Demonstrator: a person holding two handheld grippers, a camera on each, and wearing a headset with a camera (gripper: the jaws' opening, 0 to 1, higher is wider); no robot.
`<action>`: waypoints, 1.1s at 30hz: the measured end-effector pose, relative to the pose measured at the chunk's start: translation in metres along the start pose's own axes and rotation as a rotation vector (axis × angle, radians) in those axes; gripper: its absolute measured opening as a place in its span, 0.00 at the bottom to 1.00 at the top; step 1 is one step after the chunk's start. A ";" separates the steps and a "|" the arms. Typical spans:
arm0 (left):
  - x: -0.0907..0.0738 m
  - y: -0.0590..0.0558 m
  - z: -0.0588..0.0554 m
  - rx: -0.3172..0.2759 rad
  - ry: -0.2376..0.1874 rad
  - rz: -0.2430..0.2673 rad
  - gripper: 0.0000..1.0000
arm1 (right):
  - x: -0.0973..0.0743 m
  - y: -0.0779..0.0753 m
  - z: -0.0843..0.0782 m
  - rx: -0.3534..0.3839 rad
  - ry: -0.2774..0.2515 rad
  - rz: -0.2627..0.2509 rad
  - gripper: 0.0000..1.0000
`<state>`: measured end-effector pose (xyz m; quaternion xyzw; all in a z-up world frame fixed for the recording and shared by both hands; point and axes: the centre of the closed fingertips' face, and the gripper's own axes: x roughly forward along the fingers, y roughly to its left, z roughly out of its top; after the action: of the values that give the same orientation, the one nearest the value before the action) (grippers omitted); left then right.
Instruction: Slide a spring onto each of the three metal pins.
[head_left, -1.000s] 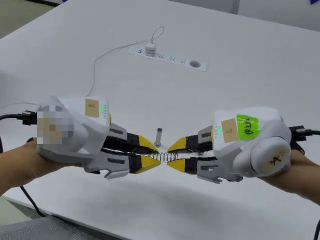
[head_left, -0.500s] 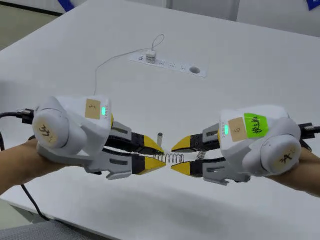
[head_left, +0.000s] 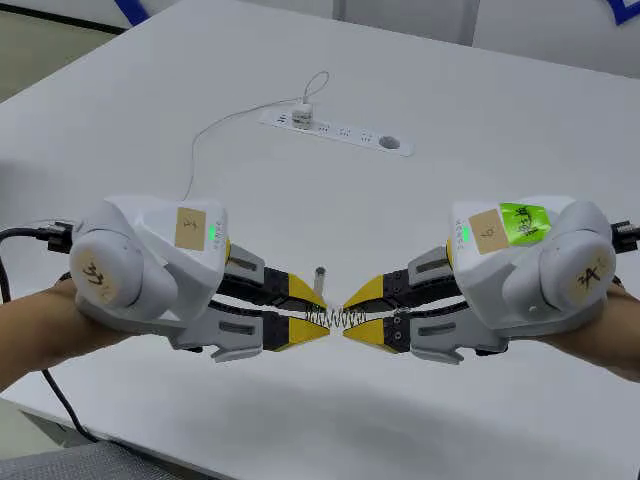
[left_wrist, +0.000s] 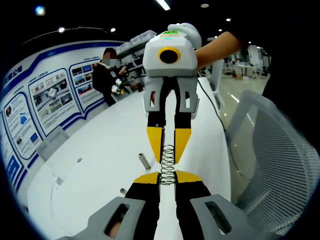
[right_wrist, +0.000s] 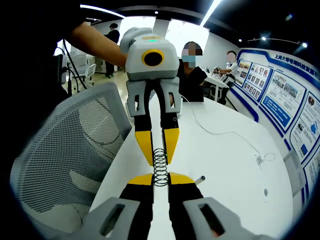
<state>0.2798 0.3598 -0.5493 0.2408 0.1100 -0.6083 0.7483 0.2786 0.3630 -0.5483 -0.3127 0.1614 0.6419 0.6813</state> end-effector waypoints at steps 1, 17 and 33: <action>0.000 0.000 -0.001 0.003 0.002 0.000 0.10 | -0.001 0.000 0.002 0.008 -0.010 0.005 0.10; -0.004 0.008 -0.002 -0.022 -0.031 0.053 0.10 | 0.001 -0.006 0.035 0.096 -0.137 0.014 0.10; -0.011 0.008 -0.007 -0.086 -0.071 0.074 0.10 | 0.012 -0.005 0.050 0.129 -0.166 0.024 0.10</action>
<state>0.2856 0.3739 -0.5490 0.1906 0.1001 -0.5832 0.7833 0.2756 0.4036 -0.5170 -0.2120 0.1493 0.6620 0.7032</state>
